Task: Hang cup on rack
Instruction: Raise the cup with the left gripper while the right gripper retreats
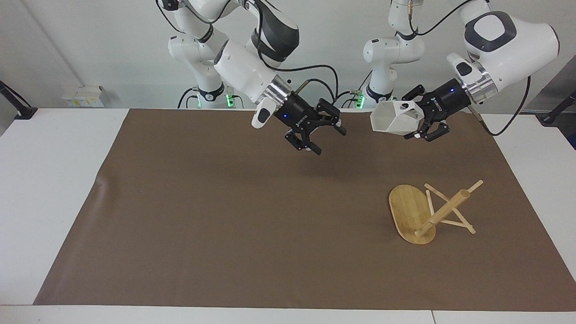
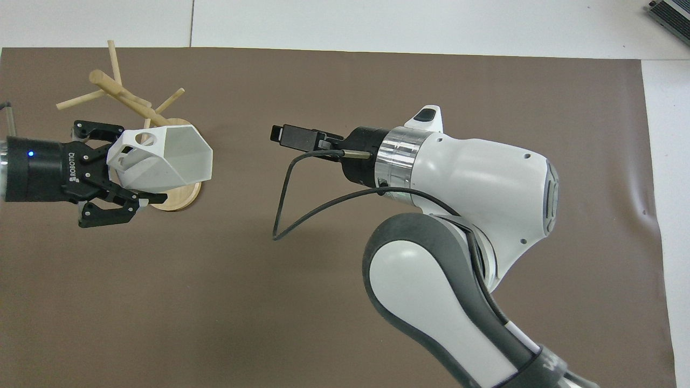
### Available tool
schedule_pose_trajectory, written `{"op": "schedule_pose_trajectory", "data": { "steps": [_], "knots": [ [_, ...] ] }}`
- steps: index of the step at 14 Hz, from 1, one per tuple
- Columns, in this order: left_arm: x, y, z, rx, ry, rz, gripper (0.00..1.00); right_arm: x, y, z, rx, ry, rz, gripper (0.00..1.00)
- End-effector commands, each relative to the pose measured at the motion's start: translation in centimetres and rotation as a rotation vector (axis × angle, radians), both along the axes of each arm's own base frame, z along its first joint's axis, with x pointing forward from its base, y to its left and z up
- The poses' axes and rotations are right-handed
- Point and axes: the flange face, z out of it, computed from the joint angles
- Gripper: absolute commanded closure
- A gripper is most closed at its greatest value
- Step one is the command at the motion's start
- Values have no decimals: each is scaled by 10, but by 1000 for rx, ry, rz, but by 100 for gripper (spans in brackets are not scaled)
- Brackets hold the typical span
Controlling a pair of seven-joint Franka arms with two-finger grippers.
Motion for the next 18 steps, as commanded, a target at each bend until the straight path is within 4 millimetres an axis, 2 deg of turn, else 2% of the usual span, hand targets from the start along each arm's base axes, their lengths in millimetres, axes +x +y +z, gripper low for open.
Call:
{"op": "schedule_pose_trajectory", "data": {
  "steps": [1,3,5,8,11,12,15,16,18],
  "knots": [
    [-7,-1,-10,37,-22,107,100,-28,-36,-18,-133,-69,43,0],
    [-15,-15,-26,52,-25,167,100,-34,-57,-34,-204,-99,121,0],
    [-24,-21,-47,74,-41,282,100,-28,-84,-42,-305,-133,253,0],
    [-24,-28,-51,74,-62,377,100,-12,-142,-44,-561,-197,491,0],
    [-24,-25,-57,83,-94,465,100,-10,-190,-41,-657,-191,626,0],
    [-25,-25,-62,93,-116,492,100,-10,-213,-38,-715,-167,637,0],
    [-28,-49,-63,66,-107,577,100,-4,-271,-42,-902,-89,628,0],
    [-29,-57,-62,58,-123,601,100,-3,-293,-42,-922,-54,580,0],
    [-31,-58,-71,55,-116,652,100,-5,-327,-46,-901,32,497,0]
  ]
}}
